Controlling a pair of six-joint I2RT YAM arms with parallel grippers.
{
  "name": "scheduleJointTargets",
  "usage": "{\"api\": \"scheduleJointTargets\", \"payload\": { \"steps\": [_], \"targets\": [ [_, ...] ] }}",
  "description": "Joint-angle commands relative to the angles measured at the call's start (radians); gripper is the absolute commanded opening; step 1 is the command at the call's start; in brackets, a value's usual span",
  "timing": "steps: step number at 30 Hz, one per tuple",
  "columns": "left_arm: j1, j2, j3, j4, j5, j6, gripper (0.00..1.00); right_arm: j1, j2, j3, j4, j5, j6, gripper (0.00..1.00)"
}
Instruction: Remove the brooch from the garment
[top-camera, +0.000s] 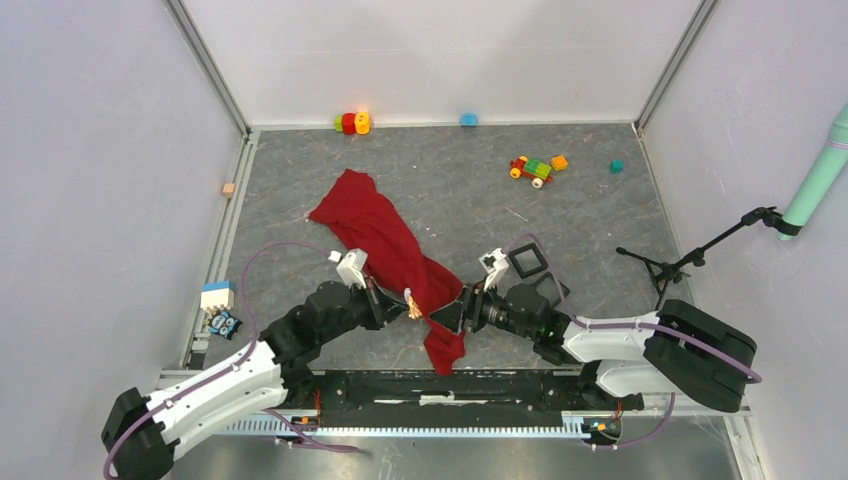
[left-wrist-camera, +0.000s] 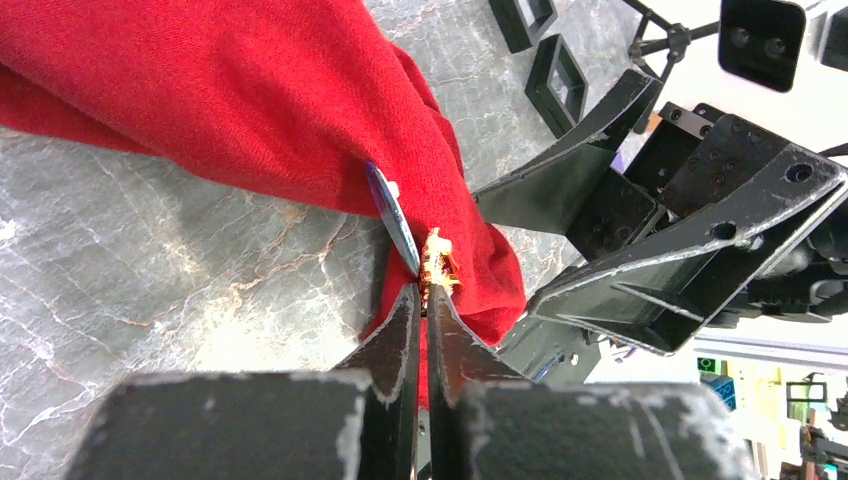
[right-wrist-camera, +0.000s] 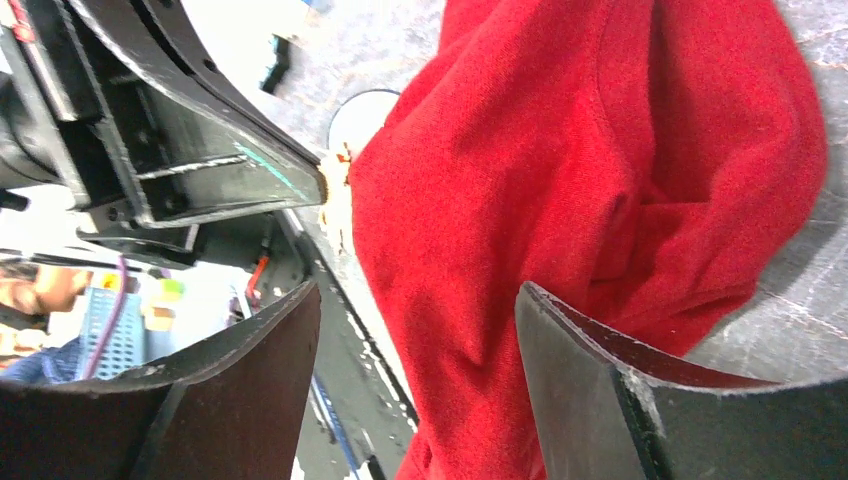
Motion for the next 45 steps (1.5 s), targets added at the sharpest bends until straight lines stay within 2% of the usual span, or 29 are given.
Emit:
{"api": "scheduleJointTargets", "payload": {
  "steps": [1, 8, 12, 20, 28, 30, 33, 45],
  "targets": [
    [-0.005, -0.04, 0.029, 0.041, 0.029, 0.069, 0.02, -0.003, -0.024, -0.045, 0.269, 0.003, 0.11, 0.75],
    [-0.005, -0.076, 0.019, 0.148, 0.086, 0.071, 0.02, -0.003, 0.059, -0.015, 0.399, -0.034, 0.191, 0.69],
    [-0.005, -0.109, 0.007, 0.164, 0.1, 0.074, 0.02, -0.003, 0.109, 0.03, 0.37, -0.043, 0.211, 0.66],
    [-0.005, -0.136, -0.015, 0.186, 0.117, 0.084, 0.02, -0.002, 0.166, 0.023, 0.475, -0.048, 0.262, 0.53],
    [-0.005, -0.143, -0.052, 0.213, 0.11, 0.079, 0.02, -0.002, 0.182, 0.011, 0.566, -0.052, 0.293, 0.56],
    [-0.005, -0.151, -0.055, 0.216, 0.11, 0.077, 0.02, -0.003, 0.185, 0.012, 0.572, -0.052, 0.294, 0.52],
    [-0.005, -0.157, -0.056, 0.217, 0.11, 0.079, 0.02, -0.002, 0.199, 0.023, 0.582, -0.066, 0.298, 0.41],
    [-0.005, -0.17, -0.055, 0.225, 0.126, 0.088, 0.02, -0.003, 0.248, 0.041, 0.58, -0.096, 0.299, 0.23]
  ]
}}
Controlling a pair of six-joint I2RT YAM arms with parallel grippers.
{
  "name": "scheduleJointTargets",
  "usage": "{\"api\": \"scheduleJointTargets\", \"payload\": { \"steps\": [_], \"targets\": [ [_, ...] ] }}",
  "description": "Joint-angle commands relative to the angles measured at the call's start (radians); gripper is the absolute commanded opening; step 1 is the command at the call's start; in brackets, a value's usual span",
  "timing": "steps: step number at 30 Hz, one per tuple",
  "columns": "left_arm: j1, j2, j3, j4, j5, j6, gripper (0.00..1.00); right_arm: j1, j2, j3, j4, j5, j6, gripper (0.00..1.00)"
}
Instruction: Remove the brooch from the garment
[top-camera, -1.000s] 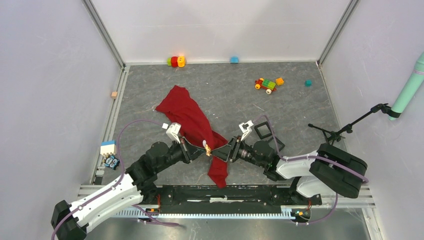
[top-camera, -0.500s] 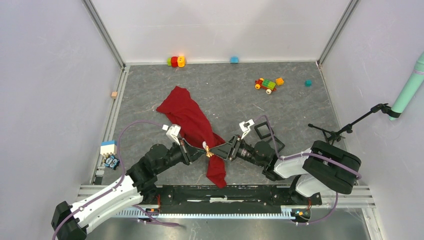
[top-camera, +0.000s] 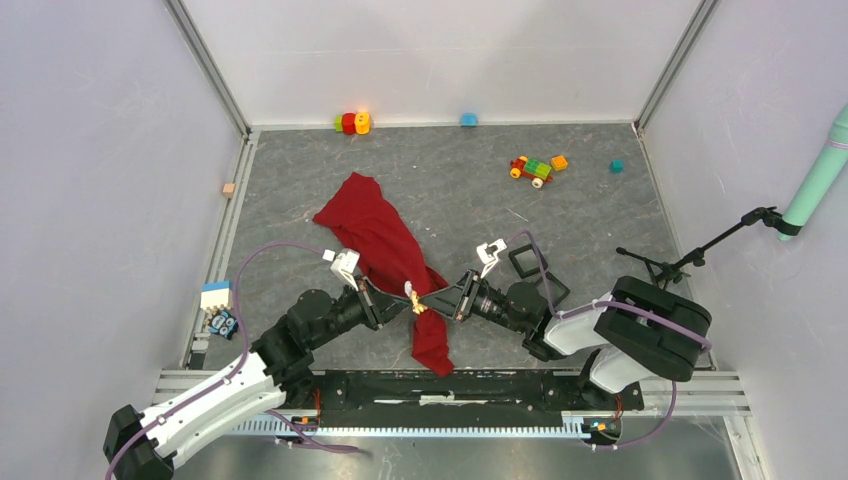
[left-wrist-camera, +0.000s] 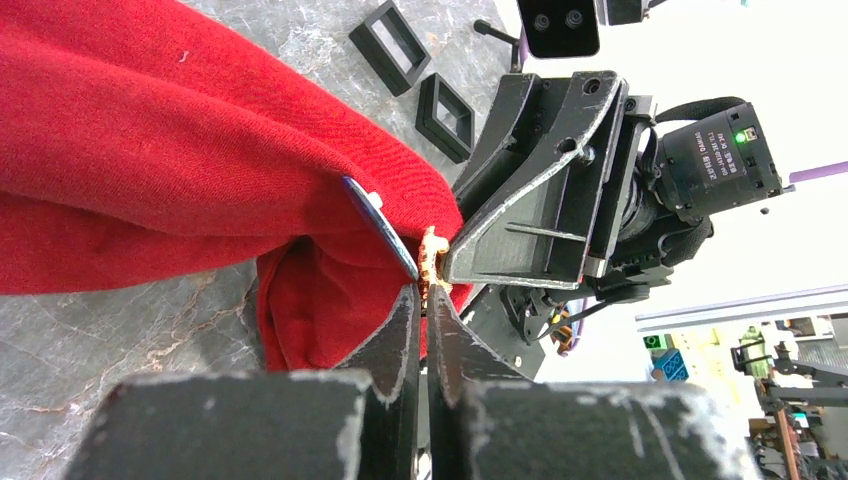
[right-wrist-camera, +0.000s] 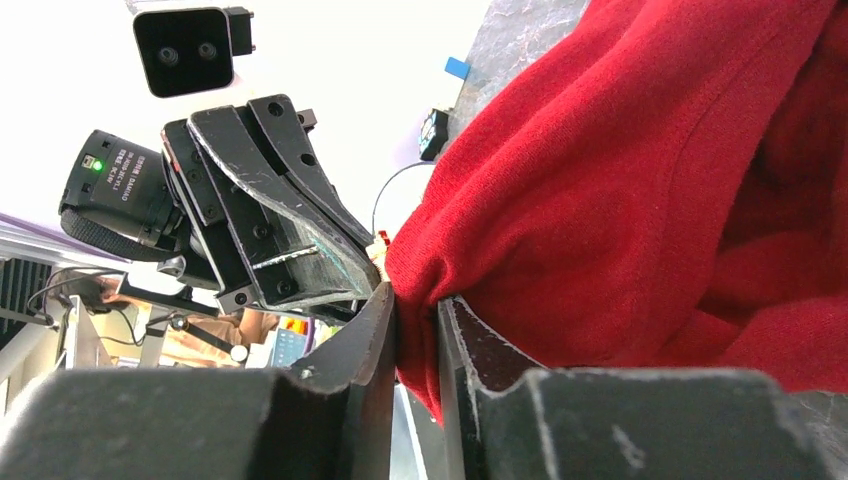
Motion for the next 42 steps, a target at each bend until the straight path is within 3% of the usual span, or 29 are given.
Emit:
{"api": "scheduleJointTargets", "payload": {
  "steps": [1, 6, 16, 20, 24, 27, 33, 38, 40, 42],
  "targets": [
    [-0.005, -0.011, 0.002, 0.075, 0.044, 0.04, 0.02, 0.001, 0.016, 0.043, 0.05, -0.038, -0.014, 0.22],
    [-0.005, 0.002, 0.011, 0.06, 0.036, 0.047, 0.02, 0.011, 0.01, 0.099, -0.048, -0.095, -0.084, 0.23],
    [-0.003, 0.033, 0.031, -0.008, -0.014, 0.043, 0.02, 0.016, -0.063, 0.101, -0.148, -0.122, -0.183, 0.38],
    [-0.003, 0.037, 0.049, -0.072, -0.065, 0.03, 0.02, 0.016, -0.114, 0.082, -0.193, -0.091, -0.209, 0.53],
    [-0.003, 0.027, 0.057, -0.132, -0.113, 0.02, 0.02, 0.016, -0.164, 0.053, -0.242, -0.037, -0.235, 0.54],
    [-0.003, 0.004, 0.057, -0.151, -0.128, 0.009, 0.02, 0.016, -0.198, 0.046, -0.306, -0.001, -0.269, 0.51],
    [-0.003, 0.003, 0.076, -0.186, -0.13, 0.011, 0.02, 0.016, -0.205, 0.052, -0.354, 0.015, -0.297, 0.32],
    [-0.003, 0.032, 0.085, -0.199, -0.114, 0.011, 0.02, 0.017, -0.167, 0.09, -0.358, 0.001, -0.3, 0.21],
    [-0.003, 0.055, 0.097, -0.226, -0.115, 0.014, 0.02, 0.016, -0.153, 0.114, -0.361, -0.006, -0.304, 0.0],
    [-0.003, 0.096, 0.129, -0.281, -0.118, 0.028, 0.02, 0.016, -0.143, 0.142, -0.378, -0.011, -0.309, 0.0]
  ]
}}
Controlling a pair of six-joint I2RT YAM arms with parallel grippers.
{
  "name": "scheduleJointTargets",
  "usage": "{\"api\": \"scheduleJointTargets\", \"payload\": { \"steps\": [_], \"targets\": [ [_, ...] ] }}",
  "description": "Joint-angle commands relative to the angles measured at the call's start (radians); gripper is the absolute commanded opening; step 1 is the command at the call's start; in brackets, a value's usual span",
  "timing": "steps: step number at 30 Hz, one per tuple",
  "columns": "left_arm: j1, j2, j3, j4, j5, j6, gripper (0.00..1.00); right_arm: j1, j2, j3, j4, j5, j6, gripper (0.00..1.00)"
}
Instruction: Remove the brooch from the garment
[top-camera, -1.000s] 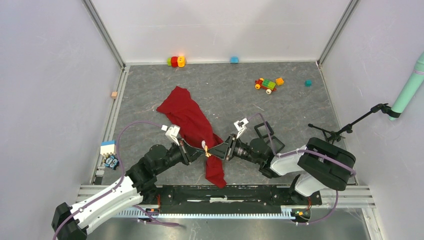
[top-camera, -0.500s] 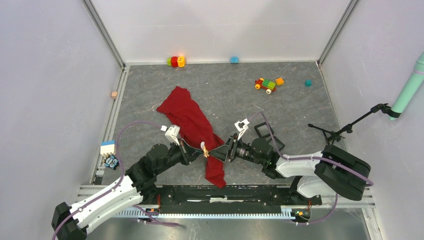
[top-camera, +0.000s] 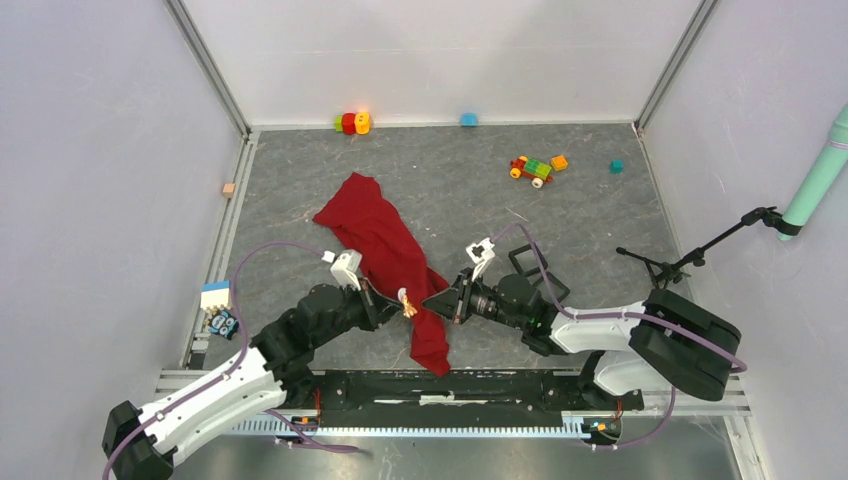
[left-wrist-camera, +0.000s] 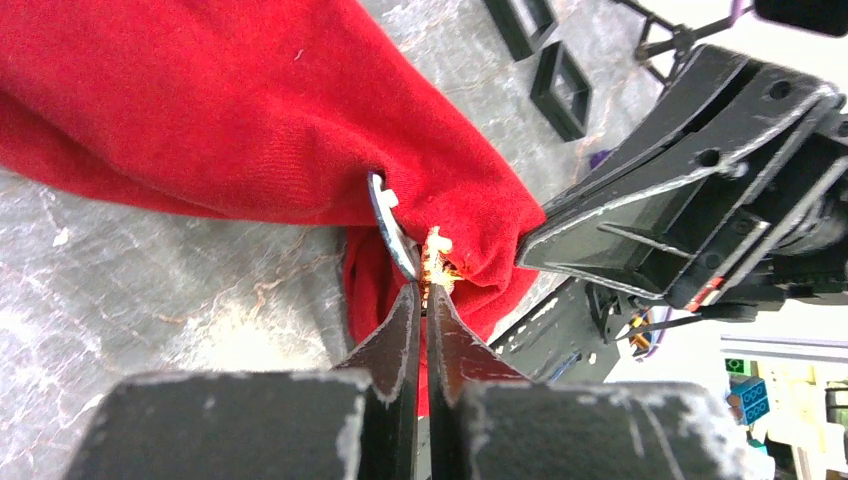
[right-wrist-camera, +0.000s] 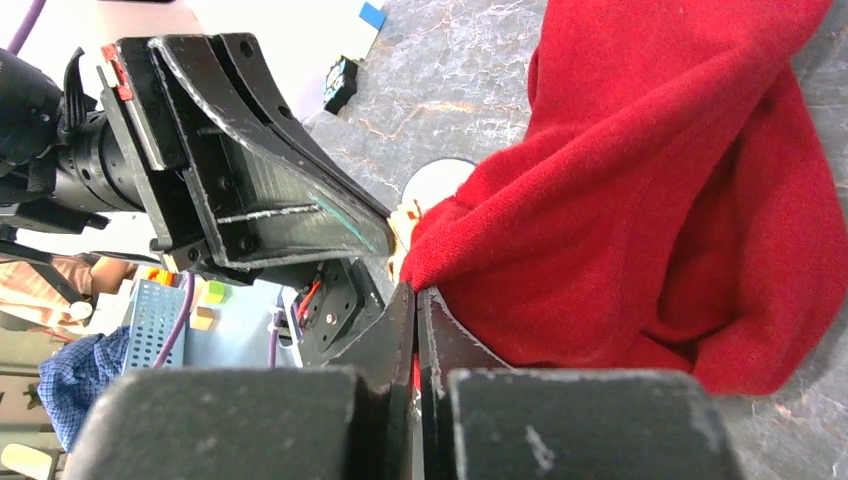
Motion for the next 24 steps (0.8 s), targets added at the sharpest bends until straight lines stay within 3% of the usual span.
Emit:
{"api": "scheduleJointTargets", "payload": {
  "steps": [1, 9, 17, 19, 24],
  "targets": [
    [-0.003, 0.074, 0.096, -0.105, -0.009, 0.017, 0.02, 0.009, 0.021, 0.094, -0.004, -0.003, -0.033, 0.0],
    [-0.003, 0.207, 0.213, -0.303, 0.046, 0.101, 0.02, -0.047, -0.018, 0.215, -0.222, 0.076, -0.117, 0.0],
    [-0.002, 0.187, 0.266, -0.364, 0.138, 0.091, 0.02, -0.18, -0.138, 0.163, -0.37, 0.091, -0.164, 0.01],
    [-0.003, 0.167, 0.283, -0.366, 0.153, 0.088, 0.02, -0.188, -0.17, 0.165, -0.442, 0.108, -0.205, 0.15],
    [-0.001, 0.128, 0.334, -0.381, 0.171, 0.082, 0.02, -0.19, -0.242, 0.168, -0.559, 0.103, -0.271, 0.73]
  ]
}}
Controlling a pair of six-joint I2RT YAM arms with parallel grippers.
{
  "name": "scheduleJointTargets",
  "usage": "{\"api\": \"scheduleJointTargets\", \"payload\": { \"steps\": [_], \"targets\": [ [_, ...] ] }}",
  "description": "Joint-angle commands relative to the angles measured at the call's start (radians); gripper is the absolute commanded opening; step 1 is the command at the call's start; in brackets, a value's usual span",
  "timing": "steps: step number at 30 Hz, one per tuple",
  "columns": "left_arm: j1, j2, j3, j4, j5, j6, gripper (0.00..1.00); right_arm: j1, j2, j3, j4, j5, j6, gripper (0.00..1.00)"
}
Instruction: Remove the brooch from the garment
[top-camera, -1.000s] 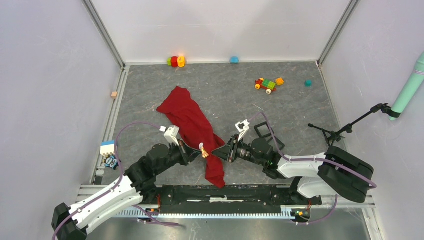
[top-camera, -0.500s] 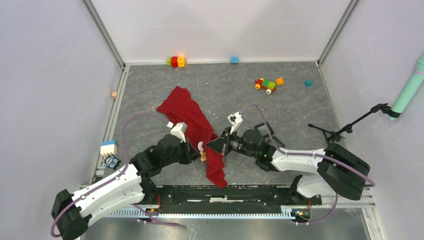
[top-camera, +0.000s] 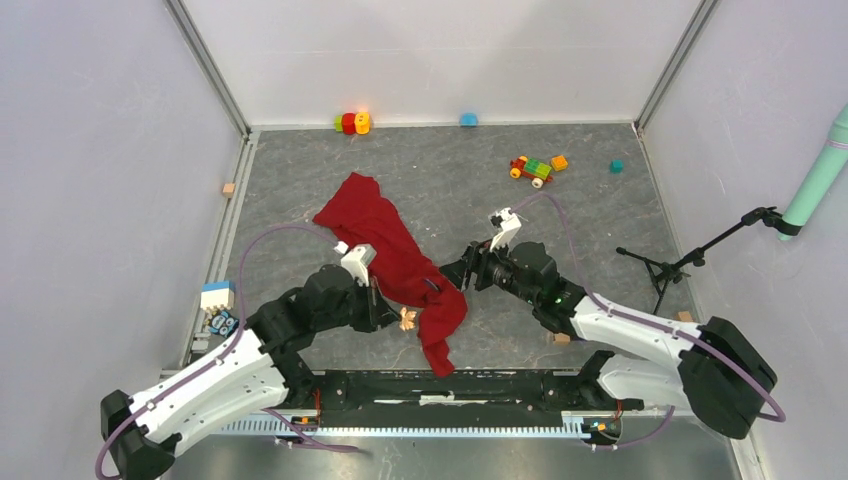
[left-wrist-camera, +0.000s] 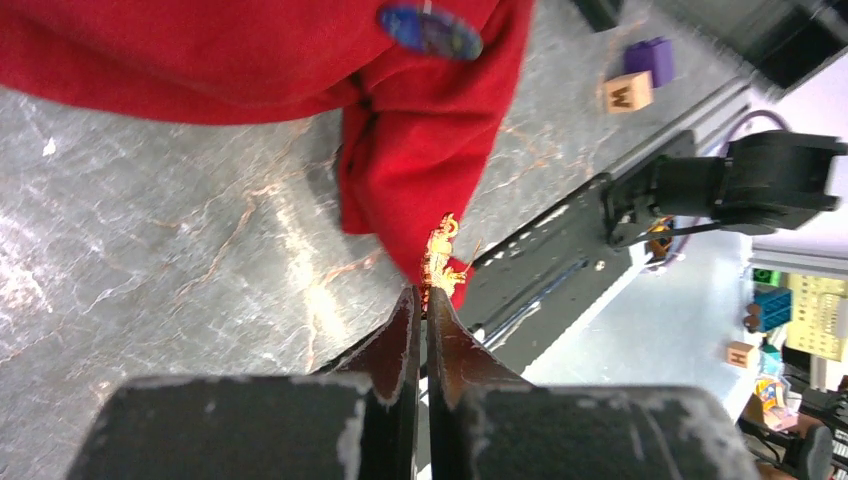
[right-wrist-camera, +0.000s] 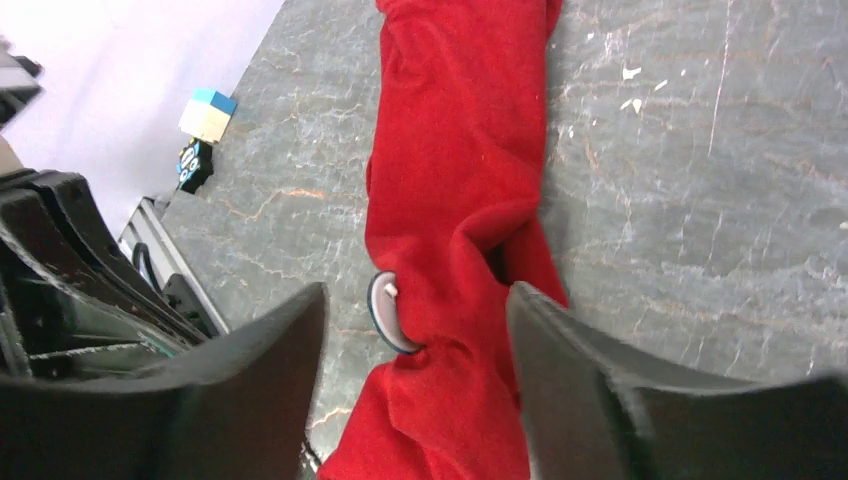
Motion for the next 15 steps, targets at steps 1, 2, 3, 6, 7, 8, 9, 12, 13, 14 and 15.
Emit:
{"api": "scheduleJointTargets", "payload": {
  "steps": [1, 2, 3, 6, 7, 8, 9, 12, 13, 14, 15],
  "targets": [
    [0.0, -0.042, 0.072, 0.015, 0.044, 0.015, 0.02, 0.001, -0.08, -0.007, -0.115, 0.01, -0.085, 0.8],
    [0.0, -0.054, 0.071, 0.029, 0.046, 0.012, 0.02, 0.0, -0.095, -0.011, -0.121, 0.004, -0.086, 0.83],
    [0.0, -0.069, 0.066, 0.056, 0.051, 0.008, 0.02, 0.0, -0.112, -0.016, -0.121, -0.006, -0.088, 0.84],
    [0.0, -0.111, 0.034, 0.151, 0.07, -0.022, 0.02, 0.0, -0.15, -0.053, -0.052, -0.094, -0.058, 0.8],
    [0.0, -0.121, 0.021, 0.19, 0.075, -0.032, 0.02, 0.0, -0.158, -0.075, 0.008, -0.14, -0.031, 0.79],
    [0.0, -0.13, 0.01, 0.228, 0.081, -0.037, 0.02, 0.0, -0.168, -0.103, 0.068, -0.177, -0.004, 0.78],
    [0.0, -0.14, -0.001, 0.257, 0.084, -0.046, 0.02, 0.0, -0.173, -0.126, 0.137, -0.214, 0.031, 0.77],
    [0.0, -0.164, -0.03, 0.339, 0.089, -0.071, 0.02, 0.008, -0.18, -0.18, 0.28, -0.281, 0.102, 0.71],
    [0.0, -0.168, -0.034, 0.359, 0.089, -0.083, 0.02, 0.017, -0.182, -0.184, 0.3, -0.286, 0.105, 0.71],
    [0.001, -0.169, -0.038, 0.373, 0.094, -0.092, 0.02, 0.027, -0.183, -0.185, 0.314, -0.29, 0.105, 0.71],
    [0.001, -0.167, -0.04, 0.393, 0.104, -0.099, 0.02, 0.041, -0.184, -0.184, 0.325, -0.292, 0.1, 0.7]
  ]
}}
